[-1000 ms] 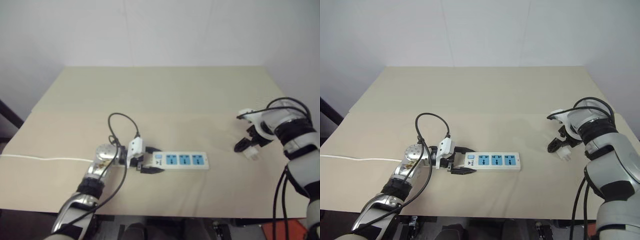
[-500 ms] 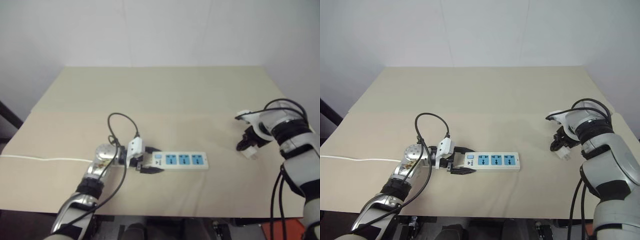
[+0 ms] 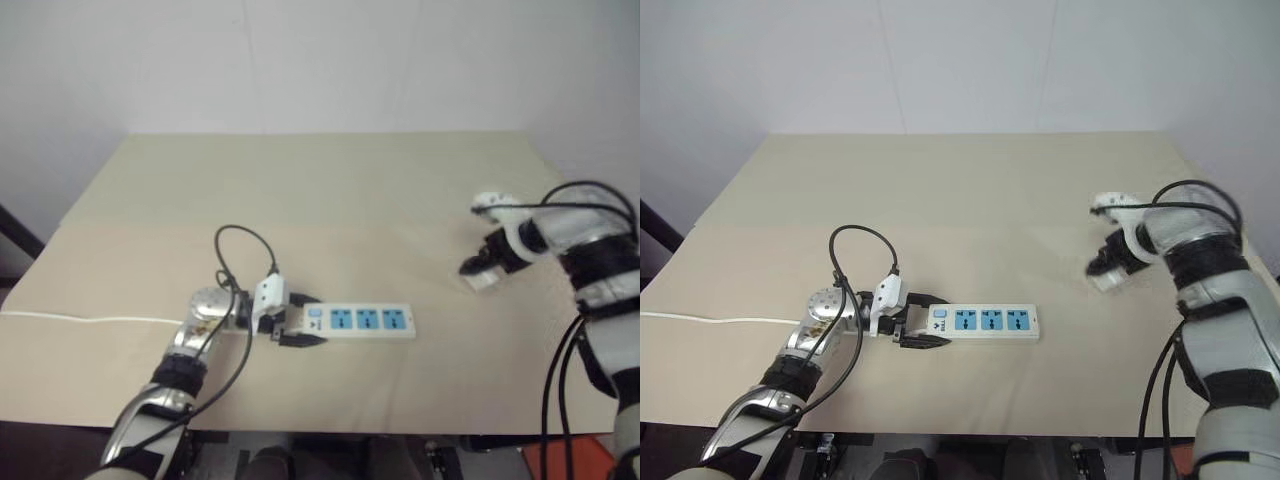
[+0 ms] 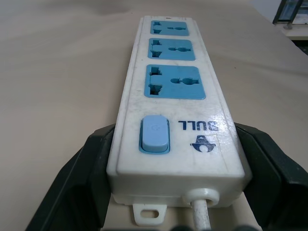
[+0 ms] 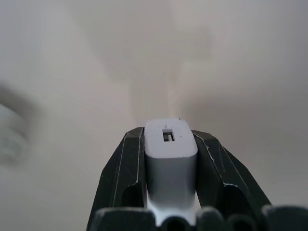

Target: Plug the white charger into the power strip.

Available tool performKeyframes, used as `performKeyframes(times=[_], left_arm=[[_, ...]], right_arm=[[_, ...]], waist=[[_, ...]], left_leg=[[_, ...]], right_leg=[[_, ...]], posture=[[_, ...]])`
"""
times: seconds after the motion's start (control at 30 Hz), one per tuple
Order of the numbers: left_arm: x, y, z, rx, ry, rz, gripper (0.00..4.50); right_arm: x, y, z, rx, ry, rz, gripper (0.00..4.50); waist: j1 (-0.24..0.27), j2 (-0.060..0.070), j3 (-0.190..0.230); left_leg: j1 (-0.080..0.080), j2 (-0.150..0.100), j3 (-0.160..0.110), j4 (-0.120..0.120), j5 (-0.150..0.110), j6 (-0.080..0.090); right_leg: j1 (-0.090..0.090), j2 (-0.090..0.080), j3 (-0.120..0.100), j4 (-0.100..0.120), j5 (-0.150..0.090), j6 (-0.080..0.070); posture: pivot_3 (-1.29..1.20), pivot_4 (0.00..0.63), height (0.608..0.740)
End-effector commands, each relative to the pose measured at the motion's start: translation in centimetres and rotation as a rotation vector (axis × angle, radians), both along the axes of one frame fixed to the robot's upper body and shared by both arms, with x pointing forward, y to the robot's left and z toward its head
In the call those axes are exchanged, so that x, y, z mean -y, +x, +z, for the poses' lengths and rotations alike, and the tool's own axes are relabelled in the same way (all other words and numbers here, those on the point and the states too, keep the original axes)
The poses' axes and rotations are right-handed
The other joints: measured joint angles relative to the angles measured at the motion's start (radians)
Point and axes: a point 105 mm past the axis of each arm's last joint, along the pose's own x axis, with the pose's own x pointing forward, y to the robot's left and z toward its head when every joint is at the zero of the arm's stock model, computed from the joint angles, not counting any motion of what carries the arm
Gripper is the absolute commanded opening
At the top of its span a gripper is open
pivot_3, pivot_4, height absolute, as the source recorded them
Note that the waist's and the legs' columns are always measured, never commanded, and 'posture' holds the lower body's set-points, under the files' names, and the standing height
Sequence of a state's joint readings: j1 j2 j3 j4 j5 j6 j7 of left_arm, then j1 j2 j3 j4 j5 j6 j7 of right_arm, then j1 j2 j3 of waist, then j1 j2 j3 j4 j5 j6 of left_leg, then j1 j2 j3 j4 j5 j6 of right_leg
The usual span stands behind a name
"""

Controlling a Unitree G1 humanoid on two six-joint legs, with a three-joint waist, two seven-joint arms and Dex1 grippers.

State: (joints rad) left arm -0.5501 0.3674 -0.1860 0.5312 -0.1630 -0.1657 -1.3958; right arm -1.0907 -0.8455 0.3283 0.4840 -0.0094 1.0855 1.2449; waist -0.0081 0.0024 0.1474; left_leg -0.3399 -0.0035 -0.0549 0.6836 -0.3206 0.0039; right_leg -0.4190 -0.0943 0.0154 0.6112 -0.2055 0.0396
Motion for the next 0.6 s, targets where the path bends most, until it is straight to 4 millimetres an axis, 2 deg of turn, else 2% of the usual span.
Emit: performKeyframes(times=[0.03, 0.13, 0.3, 0.37, 0.47, 0.6], left_arm=[[-0.2, -0.1, -1.3, -0.047, 0.064, -0.008, 3.29], [-0.2, 0.0, -1.2, -0.050, 0.072, -0.017, 3.29], [-0.5, 0.4, -0.8, -0.046, 0.078, -0.018, 3.29], [-0.6, 0.4, -0.7, -0.045, 0.080, -0.017, 3.29], [-1.0, 0.4, -0.6, -0.043, 0.087, -0.011, 3.29], [-1.4, 0.5, -0.5, -0.043, 0.094, -0.005, 3.29]], right_arm=[[-3.6, -0.9, 4.3, 0.249, 0.170, 0.157, 1.13], [-6.0, -2.5, 5.3, 0.353, 0.308, 0.249, 1.13], [-9.7, -4.4, 4.6, 0.621, 0.447, 0.366, 1.13], [-10.8, -4.9, 3.8, 0.613, 0.475, 0.384, 1.13], [-13.0, -6.3, 2.6, 0.669, 0.529, 0.513, 1.13], [-14.9, -6.7, 1.0, 0.644, 0.598, 0.578, 1.13]], waist=[[0.000, 0.000, 0.000], [0.000, -0.001, 0.000], [-0.002, -0.003, -0.001], [-0.004, -0.003, -0.001], [-0.006, -0.003, -0.002], [-0.014, -0.004, -0.002]], left_leg=[[0.000, 0.000, 0.000, 0.000, 0.000, 0.000], [0.001, 0.000, 0.000, 0.000, 0.000, 0.000], [0.001, 0.000, -0.001, 0.001, 0.000, 0.000], [0.001, 0.000, -0.001, 0.001, 0.000, 0.000], [0.002, 0.000, -0.001, 0.001, 0.000, 0.000], [0.003, 0.001, -0.001, 0.001, 0.000, 0.000]], right_leg=[[0.000, 0.000, 0.000, 0.000, 0.000, 0.000], [0.002, 0.000, 0.000, 0.001, 0.000, 0.000], [0.002, 0.000, 0.000, 0.002, 0.000, 0.000], [0.002, 0.000, 0.000, 0.002, 0.001, 0.000], [0.002, 0.001, 0.001, 0.002, 0.001, 0.000], [0.003, 0.002, 0.001, 0.002, 0.001, 0.000]], posture=[[0.00, 0.150, 0.740], [0.00, 0.150, 0.740], [0.00, 0.150, 0.740], [0.00, 0.150, 0.740], [0.00, 0.150, 0.740], [0.00, 0.150, 0.740]])
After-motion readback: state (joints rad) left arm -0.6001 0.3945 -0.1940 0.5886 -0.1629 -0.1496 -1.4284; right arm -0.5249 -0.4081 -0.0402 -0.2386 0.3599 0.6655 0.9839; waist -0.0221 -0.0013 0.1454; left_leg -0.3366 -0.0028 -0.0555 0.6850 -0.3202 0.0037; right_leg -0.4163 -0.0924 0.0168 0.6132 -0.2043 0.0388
